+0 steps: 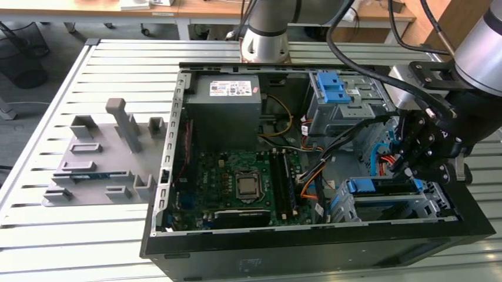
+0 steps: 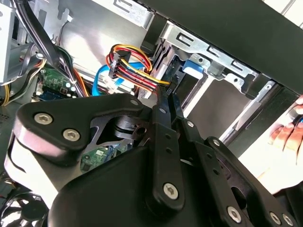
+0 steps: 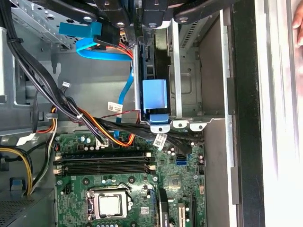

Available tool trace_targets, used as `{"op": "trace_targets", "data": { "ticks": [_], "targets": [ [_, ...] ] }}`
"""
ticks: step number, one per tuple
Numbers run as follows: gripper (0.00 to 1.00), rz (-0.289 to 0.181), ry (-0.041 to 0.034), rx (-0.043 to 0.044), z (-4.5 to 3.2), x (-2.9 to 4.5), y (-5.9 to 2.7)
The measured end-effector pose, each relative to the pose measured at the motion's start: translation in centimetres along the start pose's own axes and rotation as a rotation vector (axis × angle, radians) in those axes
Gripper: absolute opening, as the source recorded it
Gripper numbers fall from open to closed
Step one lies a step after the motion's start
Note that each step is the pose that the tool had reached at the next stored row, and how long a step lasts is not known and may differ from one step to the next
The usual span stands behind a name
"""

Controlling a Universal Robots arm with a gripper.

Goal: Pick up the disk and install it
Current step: 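Insert the first disk wire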

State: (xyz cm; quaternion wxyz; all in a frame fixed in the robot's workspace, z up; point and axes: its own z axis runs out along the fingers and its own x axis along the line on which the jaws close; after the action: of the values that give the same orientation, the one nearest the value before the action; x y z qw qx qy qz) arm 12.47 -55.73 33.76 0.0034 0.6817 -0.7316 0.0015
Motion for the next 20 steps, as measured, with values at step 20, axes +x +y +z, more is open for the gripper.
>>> {"op": "trace_targets", "data": {
  "ticks": [20],
  "targets": [
    [0.16, -0.001, -0.0018, -0.0001, 0.04, 0.11, 0.00]
  ]
}}
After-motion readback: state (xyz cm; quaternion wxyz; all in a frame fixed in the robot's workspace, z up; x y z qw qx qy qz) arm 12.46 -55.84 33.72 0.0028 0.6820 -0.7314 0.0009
